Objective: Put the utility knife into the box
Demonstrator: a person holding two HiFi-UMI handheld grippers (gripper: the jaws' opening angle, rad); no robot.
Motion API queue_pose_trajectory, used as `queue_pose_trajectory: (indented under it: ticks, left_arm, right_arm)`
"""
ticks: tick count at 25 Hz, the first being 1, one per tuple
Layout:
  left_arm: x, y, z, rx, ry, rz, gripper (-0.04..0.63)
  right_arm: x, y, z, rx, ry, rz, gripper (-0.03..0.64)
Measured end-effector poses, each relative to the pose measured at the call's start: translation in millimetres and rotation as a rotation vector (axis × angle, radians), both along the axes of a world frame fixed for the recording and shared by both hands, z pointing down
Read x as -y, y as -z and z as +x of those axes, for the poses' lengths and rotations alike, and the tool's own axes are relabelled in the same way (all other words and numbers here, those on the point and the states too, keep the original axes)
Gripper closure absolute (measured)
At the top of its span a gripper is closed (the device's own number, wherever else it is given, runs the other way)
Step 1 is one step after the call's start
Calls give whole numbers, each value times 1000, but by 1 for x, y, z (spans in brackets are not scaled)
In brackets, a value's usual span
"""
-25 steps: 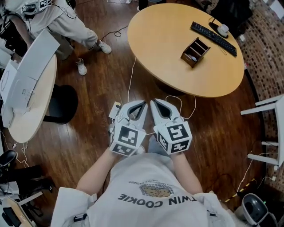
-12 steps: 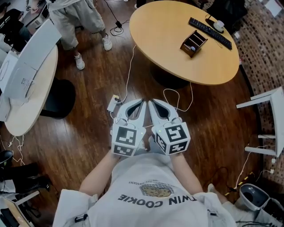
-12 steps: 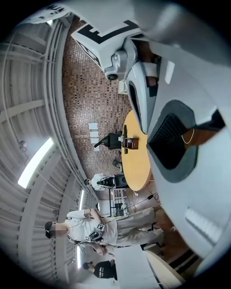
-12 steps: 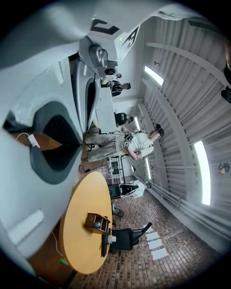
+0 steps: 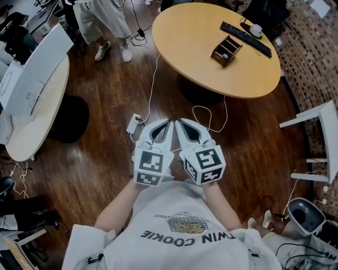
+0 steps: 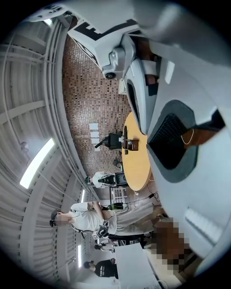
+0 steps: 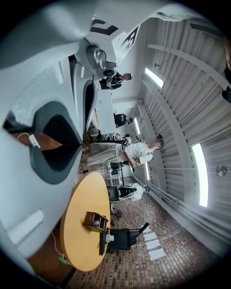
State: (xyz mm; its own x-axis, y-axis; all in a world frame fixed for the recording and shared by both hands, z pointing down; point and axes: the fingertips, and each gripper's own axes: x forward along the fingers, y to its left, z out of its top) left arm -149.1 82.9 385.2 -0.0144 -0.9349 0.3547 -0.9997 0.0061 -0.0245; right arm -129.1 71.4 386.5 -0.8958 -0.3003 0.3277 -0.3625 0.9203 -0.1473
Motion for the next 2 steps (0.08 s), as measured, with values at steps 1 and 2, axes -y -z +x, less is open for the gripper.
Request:
queue_pose_trajectory:
  ticks: [1, 2]
  left_arm:
    - [0, 0, 2, 2, 0, 0, 589]
    - [0, 0, 4, 3, -1, -1, 589]
  right_arm:
    - [0, 0, 2, 0, -1, 1, 615]
    - [1, 0, 5, 1, -2, 2, 615]
